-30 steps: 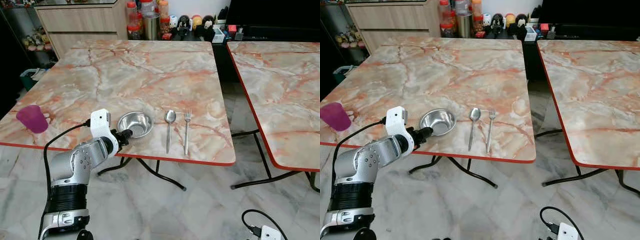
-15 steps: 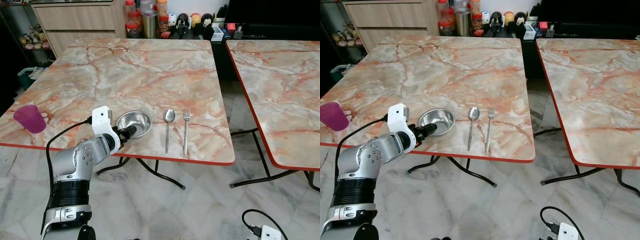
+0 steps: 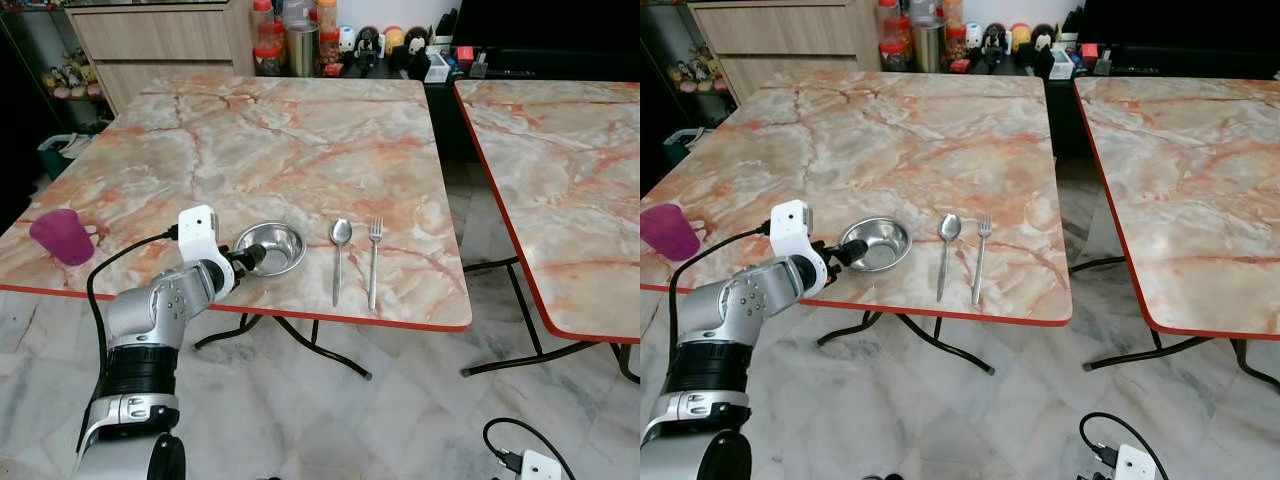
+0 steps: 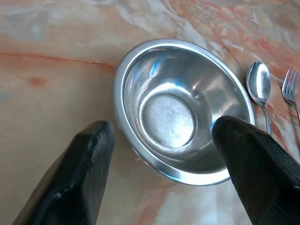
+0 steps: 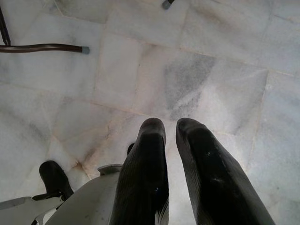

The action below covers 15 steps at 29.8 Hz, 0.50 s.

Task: Setting the table

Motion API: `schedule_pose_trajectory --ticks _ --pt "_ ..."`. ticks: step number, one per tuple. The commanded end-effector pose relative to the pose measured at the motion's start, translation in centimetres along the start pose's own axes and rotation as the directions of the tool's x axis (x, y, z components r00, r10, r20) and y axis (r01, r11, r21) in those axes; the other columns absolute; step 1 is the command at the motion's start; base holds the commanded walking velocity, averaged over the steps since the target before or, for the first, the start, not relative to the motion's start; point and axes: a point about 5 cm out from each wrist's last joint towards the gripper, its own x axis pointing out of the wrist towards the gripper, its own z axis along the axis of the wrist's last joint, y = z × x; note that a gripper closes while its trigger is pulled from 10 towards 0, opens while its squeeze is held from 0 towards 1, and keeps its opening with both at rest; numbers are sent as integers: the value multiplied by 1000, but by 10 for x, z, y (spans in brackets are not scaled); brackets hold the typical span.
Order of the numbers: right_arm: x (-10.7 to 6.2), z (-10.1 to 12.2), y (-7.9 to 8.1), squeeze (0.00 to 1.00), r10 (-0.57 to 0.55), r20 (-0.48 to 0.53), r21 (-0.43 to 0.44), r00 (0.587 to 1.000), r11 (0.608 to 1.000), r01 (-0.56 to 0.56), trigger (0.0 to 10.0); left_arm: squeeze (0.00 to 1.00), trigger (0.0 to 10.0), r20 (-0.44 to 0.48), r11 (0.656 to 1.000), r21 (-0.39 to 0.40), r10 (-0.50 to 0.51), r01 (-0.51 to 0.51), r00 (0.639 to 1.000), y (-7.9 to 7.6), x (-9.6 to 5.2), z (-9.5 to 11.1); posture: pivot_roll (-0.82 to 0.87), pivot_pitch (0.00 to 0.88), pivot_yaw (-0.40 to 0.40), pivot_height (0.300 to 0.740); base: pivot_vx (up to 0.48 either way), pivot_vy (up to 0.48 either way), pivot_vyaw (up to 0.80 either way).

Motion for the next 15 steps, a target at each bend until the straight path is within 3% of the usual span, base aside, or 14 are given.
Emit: schedule_pose_trajectory --ticks 1,15 --pt "-1 -4 0 0 -6 -3 20 1000 1000 6 10000 0 10000 18 1000 7 19 -19 1000 1 1 4 60 55 32 740 0 0 0" --pt "-1 -2 0 0 -1 2 17 1000 1000 1 10000 0 10000 45 1000 -2 28 -28 999 4 1 9 72 68 27 740 0 0 0"
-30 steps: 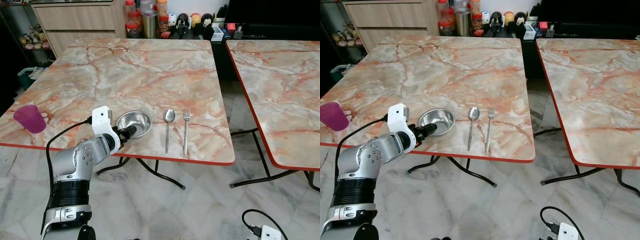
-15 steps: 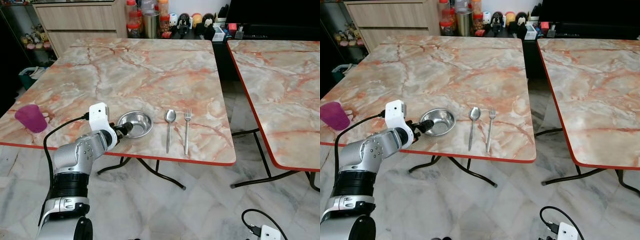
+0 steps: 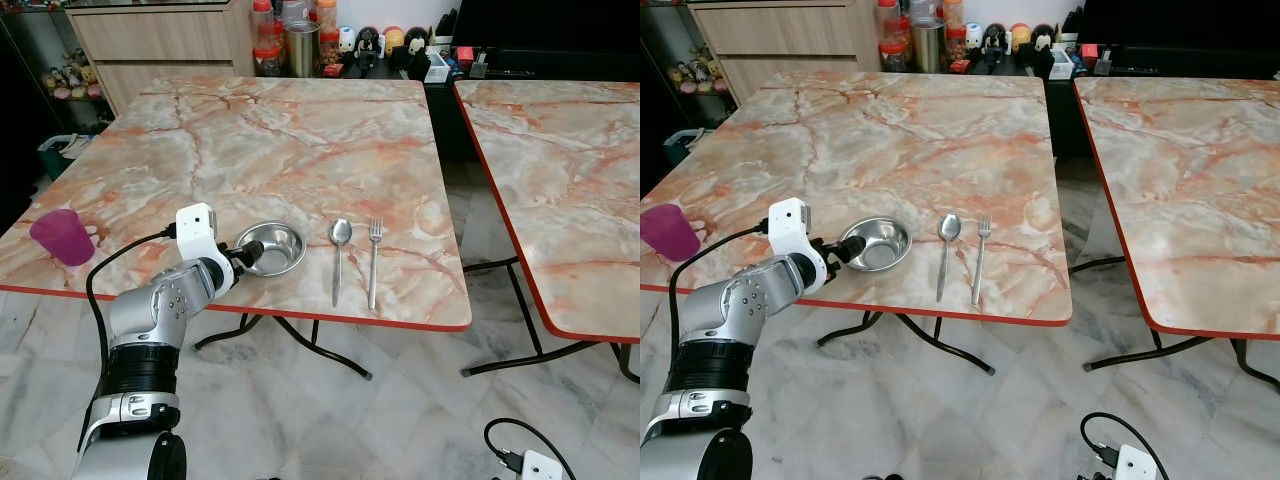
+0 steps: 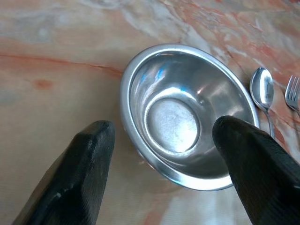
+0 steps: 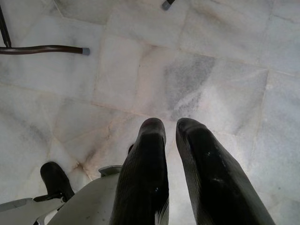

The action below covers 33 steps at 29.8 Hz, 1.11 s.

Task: Setting the table

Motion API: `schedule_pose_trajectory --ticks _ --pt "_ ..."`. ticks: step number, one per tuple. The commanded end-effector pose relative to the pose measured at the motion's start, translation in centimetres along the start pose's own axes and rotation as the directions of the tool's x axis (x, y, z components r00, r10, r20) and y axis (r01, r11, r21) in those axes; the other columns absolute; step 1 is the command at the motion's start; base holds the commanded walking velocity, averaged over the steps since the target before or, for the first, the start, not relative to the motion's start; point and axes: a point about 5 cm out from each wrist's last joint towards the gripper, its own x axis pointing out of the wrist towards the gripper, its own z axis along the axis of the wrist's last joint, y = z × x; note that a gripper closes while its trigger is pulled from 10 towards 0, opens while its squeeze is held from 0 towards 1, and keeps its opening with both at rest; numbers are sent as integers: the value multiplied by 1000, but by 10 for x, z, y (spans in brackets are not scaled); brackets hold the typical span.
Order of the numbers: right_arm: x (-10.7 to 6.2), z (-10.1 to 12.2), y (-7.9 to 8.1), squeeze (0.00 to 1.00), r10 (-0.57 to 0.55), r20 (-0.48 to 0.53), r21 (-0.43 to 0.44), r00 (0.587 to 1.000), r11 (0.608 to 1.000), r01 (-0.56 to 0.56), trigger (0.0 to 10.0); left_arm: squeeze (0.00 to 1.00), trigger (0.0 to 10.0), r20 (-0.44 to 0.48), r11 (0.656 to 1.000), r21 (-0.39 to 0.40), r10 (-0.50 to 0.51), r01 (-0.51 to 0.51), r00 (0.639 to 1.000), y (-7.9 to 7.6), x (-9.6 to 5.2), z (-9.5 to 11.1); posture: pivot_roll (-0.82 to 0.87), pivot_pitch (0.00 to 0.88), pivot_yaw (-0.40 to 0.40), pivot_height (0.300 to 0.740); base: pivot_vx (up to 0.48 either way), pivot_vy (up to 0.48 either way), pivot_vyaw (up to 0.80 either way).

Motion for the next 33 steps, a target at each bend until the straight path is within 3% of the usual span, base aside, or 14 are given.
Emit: schedule_pose_trajectory --ticks 1,6,10,20,33 --pt "0 -2 0 0 0 -3 7 1000 1000 0 10000 0 10000 27 1000 10 19 -20 999 1 0 9 73 70 26 740 0 0 0" --pt "0 0 0 0 11 -5 -16 1000 1000 -11 10000 0 10000 30 1000 6 23 -23 999 2 1 10 74 69 24 740 199 0 0" --pt "0 0 0 0 1 5 15 1000 1000 -2 10000 0 10000 38 1000 3 23 -23 999 1 1 11 74 70 22 740 262 0 0" --pt "0 0 0 0 8 5 18 1000 1000 -8 10000 0 10000 85 999 31 -40 37 996 -9 -1 14 74 73 19 740 0 0 0" --pt "0 1 -1 0 11 9 18 1000 1000 -11 10000 0 10000 105 999 15 -41 40 994 -9 -2 18 79 91 20 740 0 0 0"
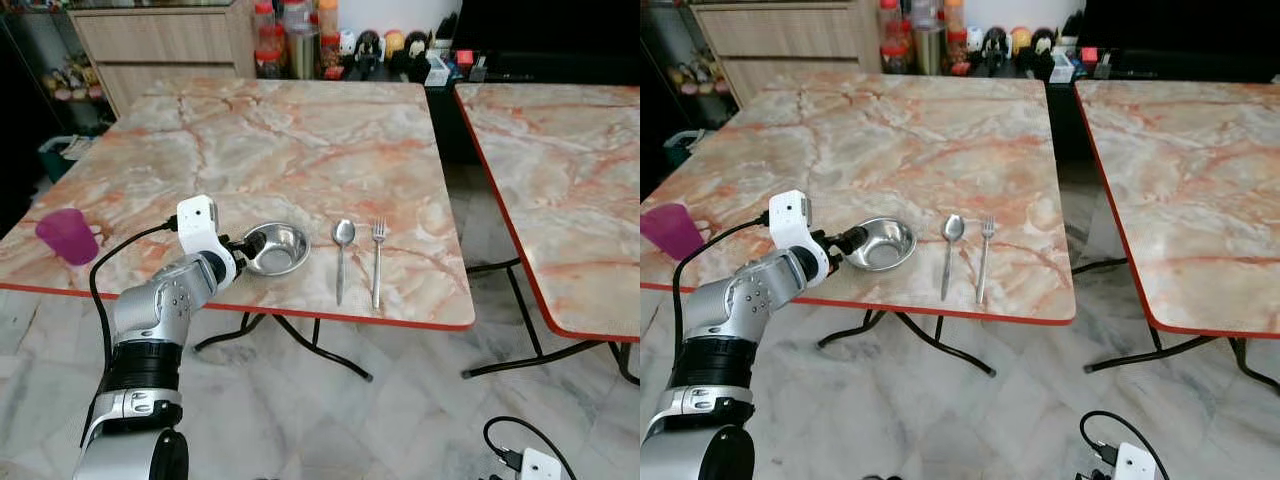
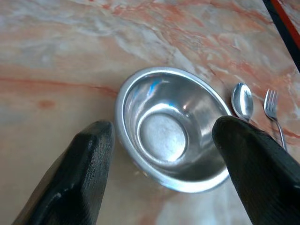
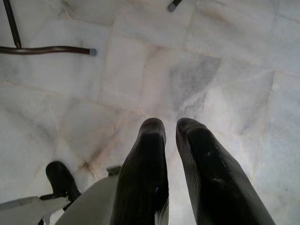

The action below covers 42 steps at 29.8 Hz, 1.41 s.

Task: Setting the table

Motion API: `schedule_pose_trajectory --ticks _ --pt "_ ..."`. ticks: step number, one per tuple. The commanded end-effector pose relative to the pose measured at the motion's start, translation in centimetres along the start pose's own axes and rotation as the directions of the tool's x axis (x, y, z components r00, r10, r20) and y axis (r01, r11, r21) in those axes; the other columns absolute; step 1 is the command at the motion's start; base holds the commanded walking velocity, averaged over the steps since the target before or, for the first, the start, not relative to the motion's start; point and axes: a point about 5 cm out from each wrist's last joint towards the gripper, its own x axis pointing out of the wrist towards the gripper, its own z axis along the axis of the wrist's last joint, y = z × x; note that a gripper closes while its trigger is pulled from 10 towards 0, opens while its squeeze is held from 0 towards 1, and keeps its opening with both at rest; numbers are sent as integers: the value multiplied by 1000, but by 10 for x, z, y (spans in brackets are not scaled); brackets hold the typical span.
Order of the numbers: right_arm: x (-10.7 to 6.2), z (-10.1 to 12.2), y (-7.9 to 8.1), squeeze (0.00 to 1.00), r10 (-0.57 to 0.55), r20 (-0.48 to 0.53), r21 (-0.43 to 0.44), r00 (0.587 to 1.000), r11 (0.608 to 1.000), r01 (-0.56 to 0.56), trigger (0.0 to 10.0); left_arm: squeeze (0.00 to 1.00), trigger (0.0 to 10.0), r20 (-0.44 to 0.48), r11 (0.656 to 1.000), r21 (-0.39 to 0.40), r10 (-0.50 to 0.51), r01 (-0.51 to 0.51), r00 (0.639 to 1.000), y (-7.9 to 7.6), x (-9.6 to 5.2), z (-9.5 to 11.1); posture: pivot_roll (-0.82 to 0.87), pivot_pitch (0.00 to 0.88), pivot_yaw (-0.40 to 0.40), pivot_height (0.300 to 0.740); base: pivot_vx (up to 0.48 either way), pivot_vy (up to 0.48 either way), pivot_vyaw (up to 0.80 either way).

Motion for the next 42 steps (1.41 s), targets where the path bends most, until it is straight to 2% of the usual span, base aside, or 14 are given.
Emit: schedule_pose_trajectory --ticks 1,17,21,29,32,42 --pt "-1 -1 -3 0 -10 1 14 1000 1000 10 10000 0 10000 33 1000 4 0 0 999 -2 -2 8 79 91 20 740 0 0 0" --pt "-1 -2 -2 0 10 -2 -15 1000 1000 -10 10000 0 10000 34 1000 3 1 -1 999 -1 -2 8 78 74 30 740 246 0 77" --pt "-1 -3 -2 0 -2 -2 18 1000 1000 2 10000 0 10000 37 1000 2 4 -4 999 0 -2 8 80 64 28 740 270 0 120" --pt "-1 -2 -1 0 15 2 -18 1000 1000 -14 10000 0 10000 44 1000 4 2 -2 999 0 -2 11 84 52 28 740 271 0 243" --pt "-1 -3 -1 0 4 6 19 1000 1000 -4 10000 0 10000 48 1000 6 -1 1 999 -1 -2 13 88 53 30 740 274 0 181" --pt "-1 -2 0 0 10 5 26 1000 1000 -10 10000 0 10000 56 1000 12 6 -6 998 1 -4 18 99 79 42 740 273 0 0"
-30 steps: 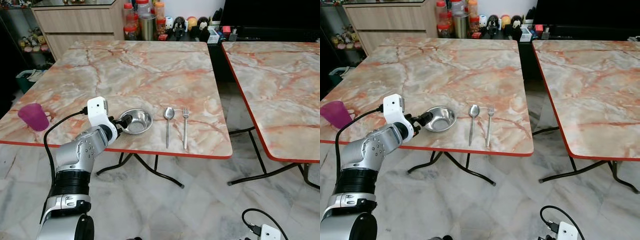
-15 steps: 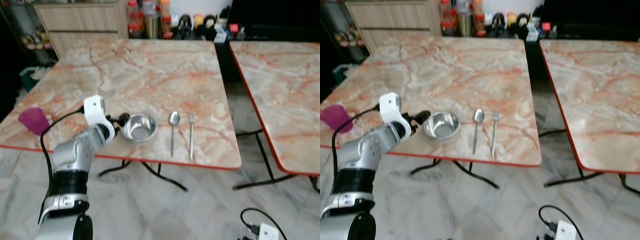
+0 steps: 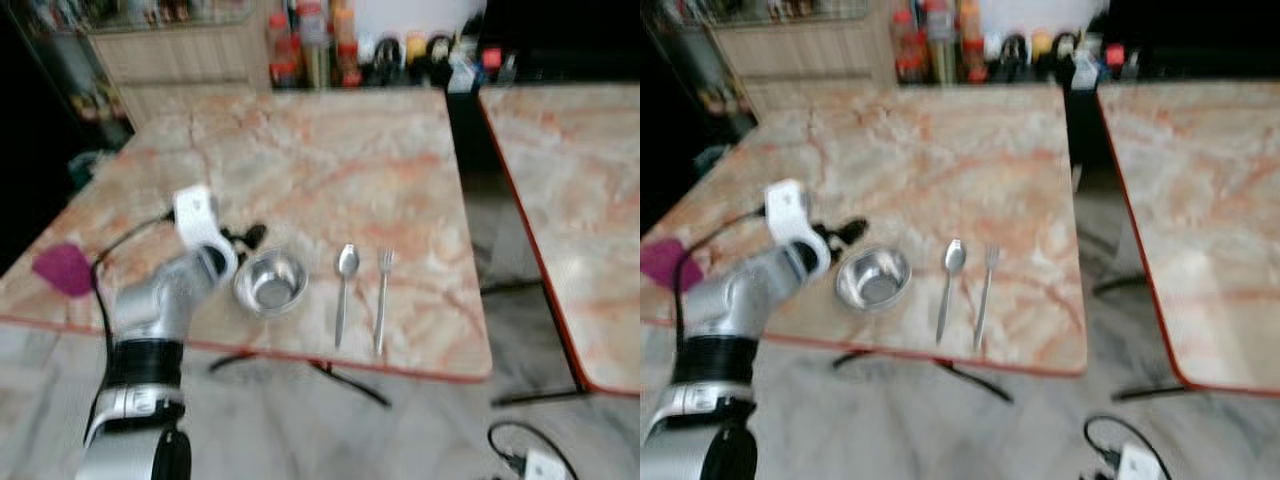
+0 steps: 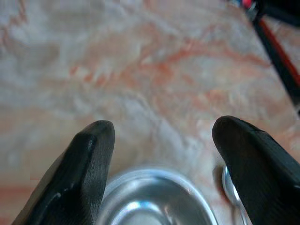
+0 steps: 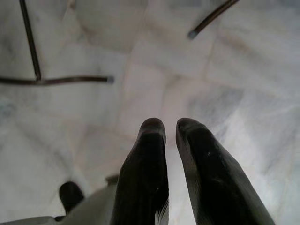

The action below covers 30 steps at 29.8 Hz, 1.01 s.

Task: Setting the table

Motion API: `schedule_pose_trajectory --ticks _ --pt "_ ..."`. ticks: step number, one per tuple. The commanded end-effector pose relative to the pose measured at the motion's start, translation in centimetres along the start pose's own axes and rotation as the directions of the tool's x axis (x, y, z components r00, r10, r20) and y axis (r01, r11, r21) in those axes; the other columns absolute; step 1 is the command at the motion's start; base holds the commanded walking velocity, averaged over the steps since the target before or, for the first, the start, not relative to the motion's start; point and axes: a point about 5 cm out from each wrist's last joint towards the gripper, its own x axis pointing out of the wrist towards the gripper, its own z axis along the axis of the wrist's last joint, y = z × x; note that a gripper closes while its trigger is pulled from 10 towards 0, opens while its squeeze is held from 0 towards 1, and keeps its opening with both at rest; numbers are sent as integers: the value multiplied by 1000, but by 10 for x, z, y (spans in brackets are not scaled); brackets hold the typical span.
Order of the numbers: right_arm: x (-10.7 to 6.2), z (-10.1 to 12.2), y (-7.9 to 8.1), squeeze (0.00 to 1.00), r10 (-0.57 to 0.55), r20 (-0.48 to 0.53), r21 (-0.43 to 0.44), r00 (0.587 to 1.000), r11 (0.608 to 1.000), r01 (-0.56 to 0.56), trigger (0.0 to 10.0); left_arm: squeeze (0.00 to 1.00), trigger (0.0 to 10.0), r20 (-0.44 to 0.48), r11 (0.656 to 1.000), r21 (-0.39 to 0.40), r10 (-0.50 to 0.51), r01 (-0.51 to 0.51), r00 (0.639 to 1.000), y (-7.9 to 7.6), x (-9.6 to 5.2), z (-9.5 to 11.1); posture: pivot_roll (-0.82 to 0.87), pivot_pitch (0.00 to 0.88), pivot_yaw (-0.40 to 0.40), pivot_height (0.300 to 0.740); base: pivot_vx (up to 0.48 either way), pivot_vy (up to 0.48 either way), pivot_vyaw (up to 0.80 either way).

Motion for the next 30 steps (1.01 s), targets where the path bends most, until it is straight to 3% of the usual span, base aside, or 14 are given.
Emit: schedule_pose_trajectory --ticks 1,16,30 --pt "0 -5 8 0 18 -15 16 1000 1000 -18 10000 0 10000 5 999 12 37 -37 999 13 -5 4 100 79 44 740 0 0 0" --pt "0 -6 9 0 13 -14 28 1000 1000 -13 10000 0 10000 -24 999 38 36 -35 999 28 -15 0 104 82 46 740 0 0 0" --pt "0 -6 8 0 7 -5 41 1000 999 -7 10000 0 10000 -26 999 38 32 -31 999 25 -14 1 104 78 42 740 0 62 -111"
